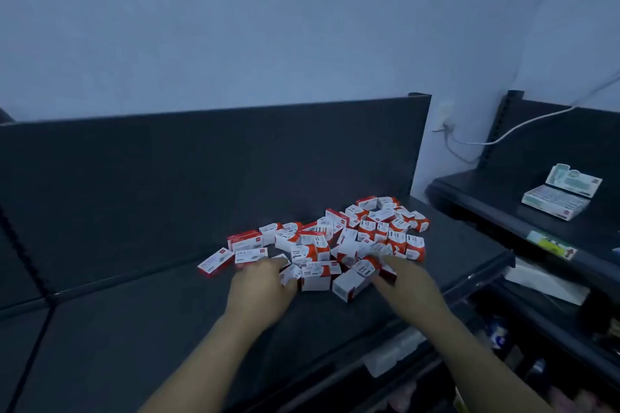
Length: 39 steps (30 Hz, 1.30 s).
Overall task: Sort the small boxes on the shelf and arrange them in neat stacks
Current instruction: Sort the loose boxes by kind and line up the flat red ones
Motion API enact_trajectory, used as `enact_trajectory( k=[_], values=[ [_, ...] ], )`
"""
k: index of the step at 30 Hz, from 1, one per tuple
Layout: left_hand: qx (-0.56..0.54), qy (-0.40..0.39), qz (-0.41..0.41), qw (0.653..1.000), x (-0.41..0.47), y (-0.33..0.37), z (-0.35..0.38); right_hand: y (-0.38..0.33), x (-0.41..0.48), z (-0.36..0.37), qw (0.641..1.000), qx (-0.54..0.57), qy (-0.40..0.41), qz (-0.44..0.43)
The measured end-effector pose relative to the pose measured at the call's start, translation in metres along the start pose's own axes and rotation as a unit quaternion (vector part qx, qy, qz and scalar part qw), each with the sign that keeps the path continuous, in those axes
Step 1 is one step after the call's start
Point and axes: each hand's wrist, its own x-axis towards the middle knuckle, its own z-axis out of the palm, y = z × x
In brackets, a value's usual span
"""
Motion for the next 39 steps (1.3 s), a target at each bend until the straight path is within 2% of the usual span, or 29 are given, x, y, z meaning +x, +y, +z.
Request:
enact_trajectory(
  k=[2,6,13,18,22,27,30,33,39],
  values=[
    [-0.038,-0.009,-0.005,0.999,0.010,0.005,0.017,0.015,0.010,0.003,1.000,0.017,-0.010,-0.016],
    [-0.046,-0.042,-0.024,0.998,0.025,0.012,0.049,0.039,0.030,0.015,0.994,0.023,-0.039,-0.100],
    [-0.051,-0.035,-0.039,0.997,0.034,0.016,0.076,0.049,0.051,0.029,0.973,-0.020,-0.092,-0.212],
    [-0.117,-0.050,-0.030,0.991,0.031,0.016,0.072,0.044,0.058,0.039,0.961,-0.037,-0.146,-0.234],
    [-0.105,-0.101,-0.017,0.989,0.021,0.019,0.075,0.040,0.062,0.044,0.950,-0.083,-0.188,-0.237],
    [-0.091,-0.061,-0.034,0.993,0.011,0.014,0.070,0.035,0.062,0.045,0.954,-0.056,-0.165,-0.242],
    [-0.108,-0.024,-0.059,0.992,0.001,0.007,0.061,0.026,0.056,0.045,0.962,0.006,-0.145,-0.233],
    [-0.121,0.006,-0.084,0.989,-0.013,-0.001,0.051,0.011,0.048,0.047,0.960,0.074,-0.155,-0.220],
    [-0.136,0.058,-0.124,0.981,-0.045,-0.030,0.024,-0.033,0.030,0.060,0.938,0.093,-0.211,-0.258]
  ],
)
